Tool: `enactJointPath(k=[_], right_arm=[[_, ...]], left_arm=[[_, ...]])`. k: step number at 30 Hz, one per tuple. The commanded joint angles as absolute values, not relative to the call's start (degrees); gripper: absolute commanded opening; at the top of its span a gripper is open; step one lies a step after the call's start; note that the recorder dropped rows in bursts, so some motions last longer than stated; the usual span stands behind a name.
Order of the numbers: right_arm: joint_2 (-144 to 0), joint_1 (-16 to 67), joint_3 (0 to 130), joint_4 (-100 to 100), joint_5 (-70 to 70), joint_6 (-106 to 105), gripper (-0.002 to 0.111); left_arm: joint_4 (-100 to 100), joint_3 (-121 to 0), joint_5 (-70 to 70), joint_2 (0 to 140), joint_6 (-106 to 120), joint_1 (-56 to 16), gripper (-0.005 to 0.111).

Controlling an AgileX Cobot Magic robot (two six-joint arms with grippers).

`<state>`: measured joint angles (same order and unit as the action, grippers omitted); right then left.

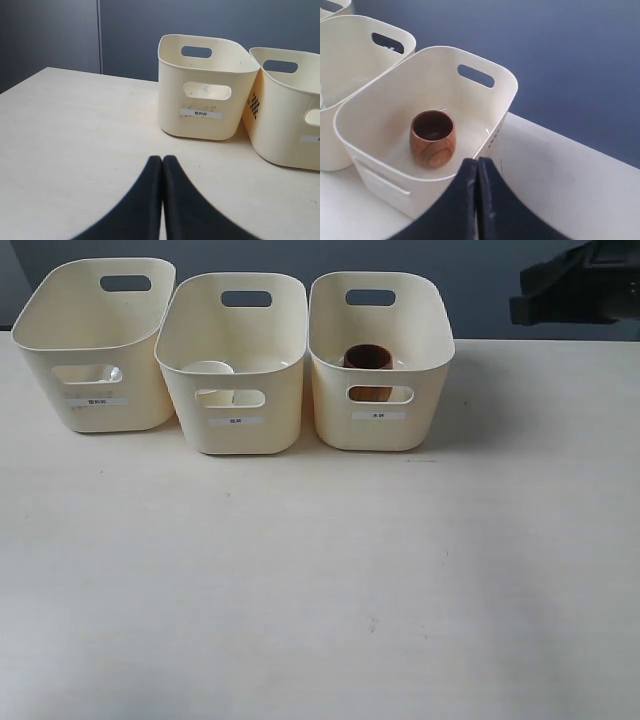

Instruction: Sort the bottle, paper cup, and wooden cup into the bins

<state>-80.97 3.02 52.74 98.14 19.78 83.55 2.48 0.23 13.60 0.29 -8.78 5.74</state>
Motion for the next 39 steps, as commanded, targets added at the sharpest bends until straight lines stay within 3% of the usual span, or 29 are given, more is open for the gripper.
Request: enactJointPath(k=[1,8,24,30,39], right_arm=[[-67.81,2.64,42.51,94.4,17.91,80.55,-0.001],[-47.32,2.64,35.79,94.4,20.17,84.51,-0.001],[-42.13,2.67,35.79,94.25,20.1,84.51,-0.001],[-32.11,1.97,34.89,96.29,21.42,94.17,-0.001],[-11.7,-3.31,18.88,99.95,10.33,101.62,-0.001]], left_arm=[[2.48,0.0,13.28,0.0,-8.87,5.54,0.0],[2.48,0.0,13.28,0.0,-8.87,5.54,0.0],[2.48,0.0,13.28,0.0,-8.87,5.54,0.0],[2.48,0.0,13.28,0.0,-8.87,5.54,0.0],[2.48,0.0,13.28,0.0,-8.87,5.54,0.0]])
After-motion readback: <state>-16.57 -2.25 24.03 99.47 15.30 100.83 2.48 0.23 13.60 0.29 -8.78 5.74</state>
